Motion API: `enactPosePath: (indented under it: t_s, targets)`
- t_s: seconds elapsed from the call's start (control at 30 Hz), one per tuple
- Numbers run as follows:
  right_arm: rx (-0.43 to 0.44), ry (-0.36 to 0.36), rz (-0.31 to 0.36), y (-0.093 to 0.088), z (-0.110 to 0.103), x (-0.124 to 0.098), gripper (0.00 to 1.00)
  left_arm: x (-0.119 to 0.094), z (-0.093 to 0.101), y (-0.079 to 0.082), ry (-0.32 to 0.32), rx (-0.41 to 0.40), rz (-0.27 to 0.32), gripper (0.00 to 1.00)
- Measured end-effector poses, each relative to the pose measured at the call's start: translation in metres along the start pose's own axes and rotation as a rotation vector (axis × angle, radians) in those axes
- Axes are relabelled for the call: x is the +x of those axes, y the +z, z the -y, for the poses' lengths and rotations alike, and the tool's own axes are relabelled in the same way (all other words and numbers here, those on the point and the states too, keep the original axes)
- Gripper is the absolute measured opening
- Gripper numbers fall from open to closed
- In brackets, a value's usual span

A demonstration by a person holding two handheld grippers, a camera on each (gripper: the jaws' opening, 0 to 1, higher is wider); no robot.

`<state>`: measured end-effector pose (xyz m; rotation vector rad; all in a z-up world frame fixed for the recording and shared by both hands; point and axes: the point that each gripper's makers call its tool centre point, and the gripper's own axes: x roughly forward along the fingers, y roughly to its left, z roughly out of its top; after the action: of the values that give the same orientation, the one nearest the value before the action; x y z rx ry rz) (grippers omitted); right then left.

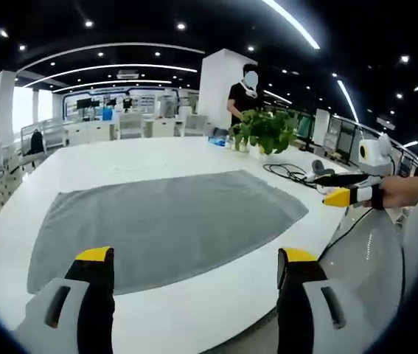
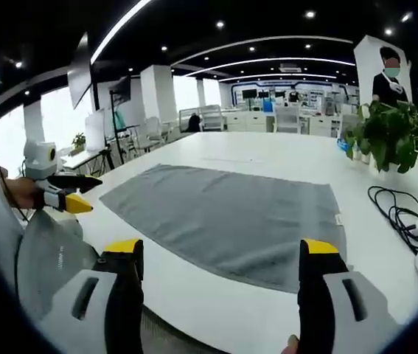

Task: Fold the towel on the table until its edges align and the towel forms a compact rectangular stack.

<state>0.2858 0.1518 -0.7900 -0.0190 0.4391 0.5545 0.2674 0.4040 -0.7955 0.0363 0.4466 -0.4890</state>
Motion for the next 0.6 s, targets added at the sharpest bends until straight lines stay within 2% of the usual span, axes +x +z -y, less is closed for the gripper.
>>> enactPosePath:
  t_s: [0.6]
  targets:
    - [0.007,0.006,-0.022,-0.0046,-0.001,0.0022,0.86,0.0015,0.0009,-0.007,0.002,0.018,-0.038,0.92]
